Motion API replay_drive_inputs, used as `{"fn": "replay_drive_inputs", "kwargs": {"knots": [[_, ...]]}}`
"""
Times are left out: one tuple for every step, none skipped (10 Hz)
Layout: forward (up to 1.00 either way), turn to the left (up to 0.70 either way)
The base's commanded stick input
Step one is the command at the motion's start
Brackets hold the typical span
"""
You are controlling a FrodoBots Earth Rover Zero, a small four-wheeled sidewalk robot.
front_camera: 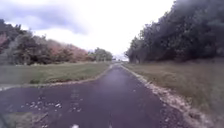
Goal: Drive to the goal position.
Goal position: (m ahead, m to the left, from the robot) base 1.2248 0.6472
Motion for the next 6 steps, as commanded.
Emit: {"fn": "replay_drive_inputs", "kwargs": {"knots": [[0.60,-0.02],[0.60,0.00],[0.60,-0.06],[0.60,-0.13],[0.60,-0.15],[0.60,-0.15]]}}
